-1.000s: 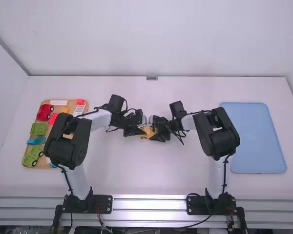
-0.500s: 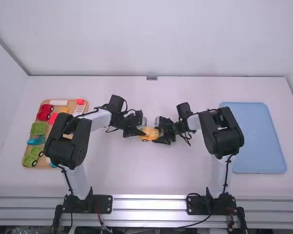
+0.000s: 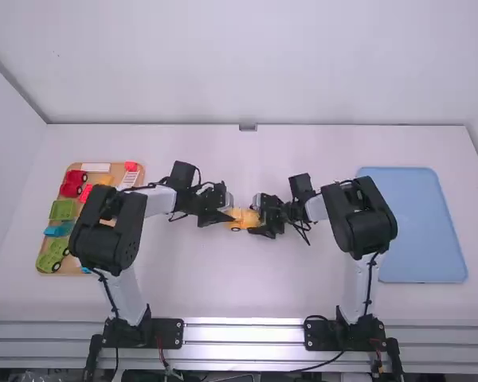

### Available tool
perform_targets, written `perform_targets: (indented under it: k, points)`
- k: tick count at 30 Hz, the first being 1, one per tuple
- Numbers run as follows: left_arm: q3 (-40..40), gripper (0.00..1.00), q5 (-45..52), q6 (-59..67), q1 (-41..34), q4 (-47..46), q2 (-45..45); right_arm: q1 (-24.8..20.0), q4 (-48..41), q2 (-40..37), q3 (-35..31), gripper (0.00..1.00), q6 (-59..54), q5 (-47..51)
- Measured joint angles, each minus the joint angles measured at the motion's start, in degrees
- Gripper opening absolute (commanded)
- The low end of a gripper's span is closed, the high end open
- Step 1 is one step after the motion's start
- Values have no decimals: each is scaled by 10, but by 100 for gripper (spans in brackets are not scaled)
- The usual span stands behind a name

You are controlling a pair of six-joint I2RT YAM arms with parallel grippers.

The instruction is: Assemble lego blocks to make yellow taxi

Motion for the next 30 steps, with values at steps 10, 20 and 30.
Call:
perform_targets:
  k: [10, 20, 30]
  points:
    - [-10, 2, 7, -3, -7, 20, 0, 9, 79, 0, -28, 82, 34, -47]
    - [-36, 2, 10, -19, -7, 52, 0, 22, 79, 0, -28, 77, 42, -36]
    - [-36, 2, 9, -19, -7, 51, 0, 29, 93, 18, -3, 79, 51, -30]
